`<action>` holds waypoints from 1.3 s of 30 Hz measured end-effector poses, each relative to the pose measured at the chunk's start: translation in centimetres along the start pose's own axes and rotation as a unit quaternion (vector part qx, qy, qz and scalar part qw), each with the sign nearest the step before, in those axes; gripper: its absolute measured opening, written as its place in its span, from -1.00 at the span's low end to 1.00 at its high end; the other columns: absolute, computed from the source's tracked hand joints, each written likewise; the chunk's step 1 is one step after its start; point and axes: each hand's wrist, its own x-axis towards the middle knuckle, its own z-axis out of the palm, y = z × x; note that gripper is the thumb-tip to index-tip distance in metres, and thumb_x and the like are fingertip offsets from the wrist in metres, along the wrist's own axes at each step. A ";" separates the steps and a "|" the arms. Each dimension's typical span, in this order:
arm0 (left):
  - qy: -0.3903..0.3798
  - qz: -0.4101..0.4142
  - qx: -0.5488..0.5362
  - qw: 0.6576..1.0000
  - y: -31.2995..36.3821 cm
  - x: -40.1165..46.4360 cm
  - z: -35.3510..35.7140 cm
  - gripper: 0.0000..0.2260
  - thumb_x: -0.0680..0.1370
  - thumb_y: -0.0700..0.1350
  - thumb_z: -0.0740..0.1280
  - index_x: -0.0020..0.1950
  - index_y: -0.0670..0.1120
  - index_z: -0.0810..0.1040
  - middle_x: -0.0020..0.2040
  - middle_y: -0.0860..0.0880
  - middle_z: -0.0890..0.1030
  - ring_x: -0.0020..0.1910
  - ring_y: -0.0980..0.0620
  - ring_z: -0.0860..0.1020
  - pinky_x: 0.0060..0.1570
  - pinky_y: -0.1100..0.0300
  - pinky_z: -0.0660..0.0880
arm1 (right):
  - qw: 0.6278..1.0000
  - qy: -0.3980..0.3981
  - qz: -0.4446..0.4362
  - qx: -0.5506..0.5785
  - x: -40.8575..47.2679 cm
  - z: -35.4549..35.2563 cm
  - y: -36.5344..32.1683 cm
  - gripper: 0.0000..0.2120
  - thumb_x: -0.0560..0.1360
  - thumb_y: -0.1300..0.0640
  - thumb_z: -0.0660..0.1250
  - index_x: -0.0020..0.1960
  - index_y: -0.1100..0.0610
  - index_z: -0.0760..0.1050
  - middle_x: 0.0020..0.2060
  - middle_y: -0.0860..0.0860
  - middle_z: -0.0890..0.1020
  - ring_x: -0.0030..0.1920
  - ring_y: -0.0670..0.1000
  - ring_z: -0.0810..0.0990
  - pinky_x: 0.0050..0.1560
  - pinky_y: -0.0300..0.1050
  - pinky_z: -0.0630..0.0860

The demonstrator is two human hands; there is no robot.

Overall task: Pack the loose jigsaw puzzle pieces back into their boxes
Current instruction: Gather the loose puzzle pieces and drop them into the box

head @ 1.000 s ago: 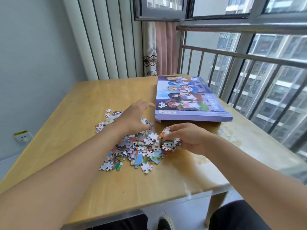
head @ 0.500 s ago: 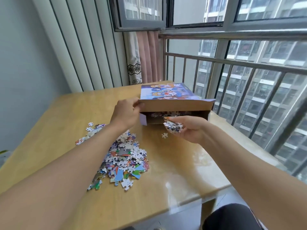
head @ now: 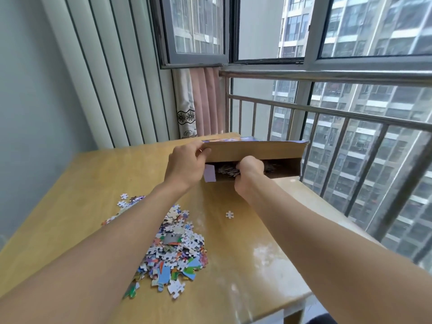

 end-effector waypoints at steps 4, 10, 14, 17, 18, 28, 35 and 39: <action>-0.007 -0.002 -0.009 1.000 -0.5 -0.2 -0.1 -0.85 0.62 -0.02 0.30 -0.02 -0.03 0.64 -0.41 0.08 0.52 -0.34 -0.06 0.46 -0.22 0.06 0.44 | 0.962 -0.022 -0.096 -0.255 0.9 -2.0 1.1 -0.71 0.61 0.31 0.15 0.30 0.30 0.42 -0.15 0.09 0.43 -0.22 0.03 0.43 -0.02 -0.09 0.39; 0.002 0.006 -0.004 1.000 -0.6 -0.5 0.2 -0.84 0.62 -0.01 0.31 0.02 -0.05 0.65 -0.42 0.09 0.52 -0.38 0.02 0.45 -0.25 0.09 0.43 | 0.794 -0.059 -0.273 -0.540 2.2 -5.4 1.3 -0.64 0.55 0.34 0.19 0.30 0.18 0.52 0.14 0.17 0.60 0.11 0.21 0.56 0.03 -0.12 0.47; 0.003 0.008 -0.009 1.000 -0.6 -0.3 0.1 -0.84 0.62 -0.01 0.31 0.01 -0.04 0.65 -0.37 0.05 0.58 -0.28 -0.08 0.55 -0.19 0.05 0.51 | 0.653 -0.082 -0.442 -0.609 2.1 -7.3 0.9 -0.67 0.55 0.30 0.19 0.26 0.18 0.55 0.18 0.15 0.62 0.17 0.20 0.54 0.11 0.02 0.49; 0.014 0.009 -0.012 1.000 -0.4 -0.1 0.0 -0.86 0.63 -0.02 0.32 0.01 -0.03 0.65 -0.43 0.18 0.48 -0.33 0.01 0.49 -0.22 0.13 0.42 | 0.570 -0.125 -0.485 -0.651 1.5 -7.8 1.3 -0.63 0.63 0.05 0.19 0.41 0.08 0.46 0.32 0.03 0.55 0.28 0.12 0.51 0.19 0.10 0.53; 0.018 0.011 -0.011 1.000 -0.3 0.0 0.0 -0.86 0.63 -0.02 0.32 0.02 -0.02 0.65 -0.43 0.21 0.46 -0.35 0.06 0.47 -0.23 0.15 0.39 | 0.551 -0.139 -0.468 -0.677 1.4 -7.8 1.4 -0.56 0.65 -0.12 0.14 0.46 0.02 0.40 0.36 0.01 0.52 0.30 0.12 0.51 0.18 0.13 0.55; 0.014 0.027 -0.009 0.999 -0.1 0.2 -0.4 -0.87 0.63 -0.01 0.31 0.03 0.01 0.64 -0.37 0.24 0.50 -0.19 -0.02 0.61 -0.18 0.14 0.45 | 0.542 -0.294 -0.335 -0.712 3.8 -3.0 -0.9 -0.34 0.56 -0.41 0.08 0.58 -0.14 0.20 0.54 -0.07 0.31 0.49 0.05 0.31 0.45 -0.06 0.25; 0.030 0.000 0.004 1.000 -1.9 0.8 -0.8 -0.84 0.63 -0.02 0.30 0.01 -0.04 0.64 -0.41 0.15 0.50 -0.23 -0.08 0.57 -0.16 0.03 0.50 | 0.495 -0.166 -0.321 -0.790 4.5 -7.1 -2.8 -0.21 0.48 -0.53 -0.03 0.59 -0.15 0.14 0.56 -0.03 0.29 0.49 0.10 0.31 0.44 0.08 0.32; 0.046 -0.039 -0.011 0.998 -1.5 1.0 -0.4 -0.84 0.62 0.02 0.32 -0.05 -0.01 0.63 -0.37 0.14 0.52 -0.23 -0.05 0.54 -0.22 0.14 0.35 | 0.481 -0.150 -0.374 -0.778 1.5 -8.4 -1.8 -0.19 0.53 -0.49 -0.08 0.60 0.00 0.15 0.51 0.05 0.36 0.43 0.14 0.41 0.29 0.13 0.48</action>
